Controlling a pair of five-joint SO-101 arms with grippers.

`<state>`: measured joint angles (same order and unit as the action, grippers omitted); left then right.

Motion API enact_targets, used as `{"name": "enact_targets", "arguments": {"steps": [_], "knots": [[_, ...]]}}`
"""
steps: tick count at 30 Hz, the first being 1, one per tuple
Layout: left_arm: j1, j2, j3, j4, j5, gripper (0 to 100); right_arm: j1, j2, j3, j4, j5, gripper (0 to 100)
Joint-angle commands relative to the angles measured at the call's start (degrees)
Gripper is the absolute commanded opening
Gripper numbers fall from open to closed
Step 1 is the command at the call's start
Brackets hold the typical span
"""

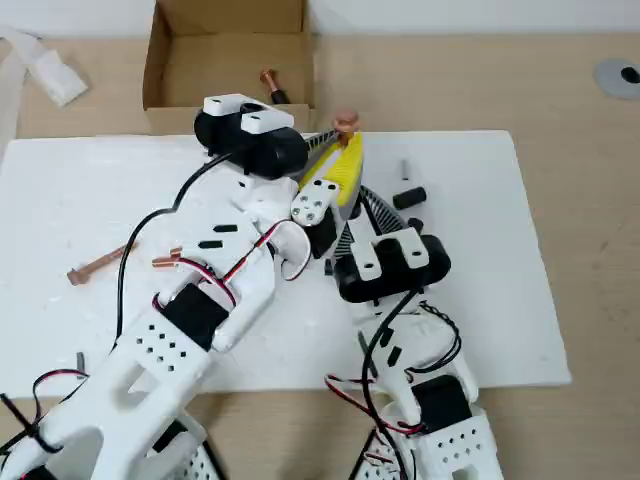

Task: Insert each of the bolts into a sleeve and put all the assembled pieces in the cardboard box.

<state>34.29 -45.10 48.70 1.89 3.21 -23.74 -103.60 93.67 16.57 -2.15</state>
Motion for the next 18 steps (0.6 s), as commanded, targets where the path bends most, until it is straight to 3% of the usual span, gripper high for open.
{"name": "enact_targets", "arguments": {"steps": [1, 11, 18], "knots": [[0.97, 0.13, -0.70, -1.93, -2.20, 1, -0.84, -6.46, -1.27, -1.85, -0.53, 0.9], [1.05, -0.13, -0.44, -1.23, -2.46, 1, -0.84, -6.46, -1.19, -1.85, -0.53, 0.9], [0.79, -0.13, -1.85, 4.40, -2.02, 1, -0.75, -6.46, -1.19, -1.85, -0.53, 0.9]]}}
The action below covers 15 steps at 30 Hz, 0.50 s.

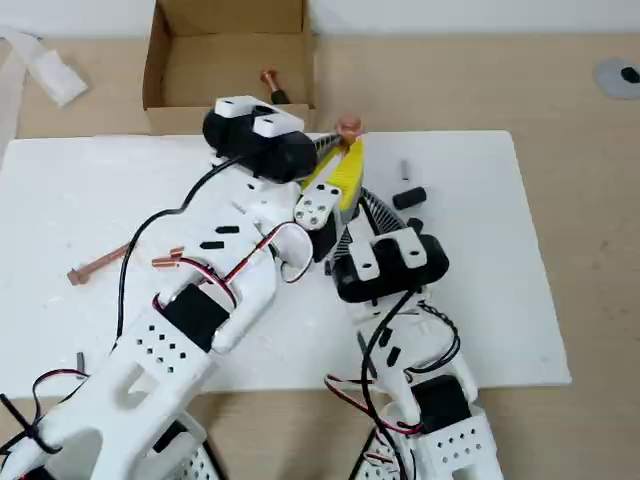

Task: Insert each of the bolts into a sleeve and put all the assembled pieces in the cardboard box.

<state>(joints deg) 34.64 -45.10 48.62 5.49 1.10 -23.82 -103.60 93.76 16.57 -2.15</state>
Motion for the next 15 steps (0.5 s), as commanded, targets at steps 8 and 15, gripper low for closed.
{"name": "enact_targets", "arguments": {"steps": [8, 15], "knots": [[0.44, -0.13, -1.85, 2.29, -0.35, 1, -0.66, -6.46, -1.27, -1.85, -0.53, 0.9], [0.35, -0.13, -6.59, 13.45, 0.09, 6, -0.48, -6.46, -1.80, -1.85, -0.53, 0.9]]}}
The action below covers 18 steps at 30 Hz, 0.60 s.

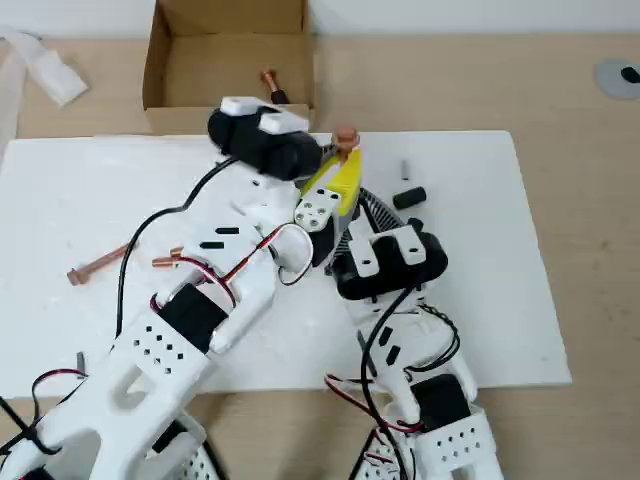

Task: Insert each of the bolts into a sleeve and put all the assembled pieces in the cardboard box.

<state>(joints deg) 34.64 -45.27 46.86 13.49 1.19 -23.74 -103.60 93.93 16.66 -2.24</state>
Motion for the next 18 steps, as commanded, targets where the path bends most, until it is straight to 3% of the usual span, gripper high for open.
{"name": "enact_targets", "arguments": {"steps": [1, 9, 18], "knots": [[0.35, 0.04, -6.33, 8.18, 0.00, 8, -0.57, -6.46, -2.15, -1.93, -0.44, 0.9], [-0.70, 0.04, -15.82, 25.05, 0.00, 16, -0.57, -6.46, -2.68, -1.85, -0.35, 0.9], [-5.10, 0.57, -24.88, 36.84, -0.26, 16, -0.48, -5.76, -4.97, -1.41, -0.18, 0.9]]}}
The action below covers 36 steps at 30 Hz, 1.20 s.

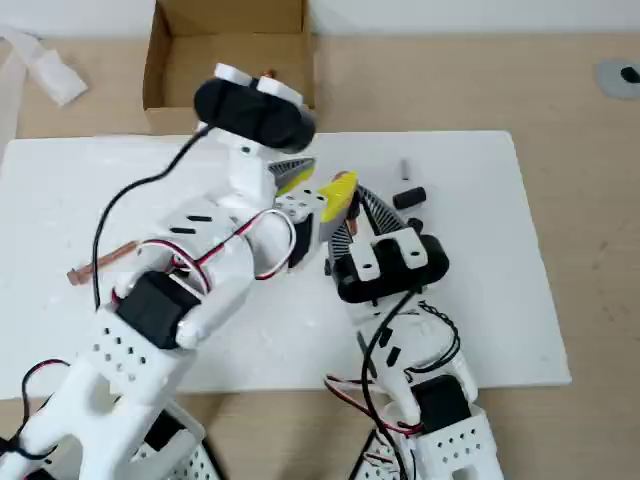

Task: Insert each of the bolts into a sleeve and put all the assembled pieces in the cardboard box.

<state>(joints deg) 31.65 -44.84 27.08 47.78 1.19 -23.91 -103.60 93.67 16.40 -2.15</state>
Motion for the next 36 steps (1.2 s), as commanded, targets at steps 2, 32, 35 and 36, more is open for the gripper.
{"name": "enact_targets", "arguments": {"steps": [2, 32, 35, 36], "knots": [[-4.04, 0.13, -6.33, 4.40, -0.18, 14, -0.48, -4.62, -5.58, -1.23, -0.18, 0.9], [-35.96, 7.08, -2.99, 21.27, -6.86, 3, 0.92, 99.65, -89.45, -5.54, -0.53, 0.9], [-35.96, 7.08, -2.99, 21.19, -6.95, 3, 1.01, 112.13, -99.65, -11.25, -0.44, 1.0], [-35.87, 7.08, -2.99, 21.19, -6.95, 3, 1.01, 116.26, -103.43, -11.87, -0.26, 1.0]]}}
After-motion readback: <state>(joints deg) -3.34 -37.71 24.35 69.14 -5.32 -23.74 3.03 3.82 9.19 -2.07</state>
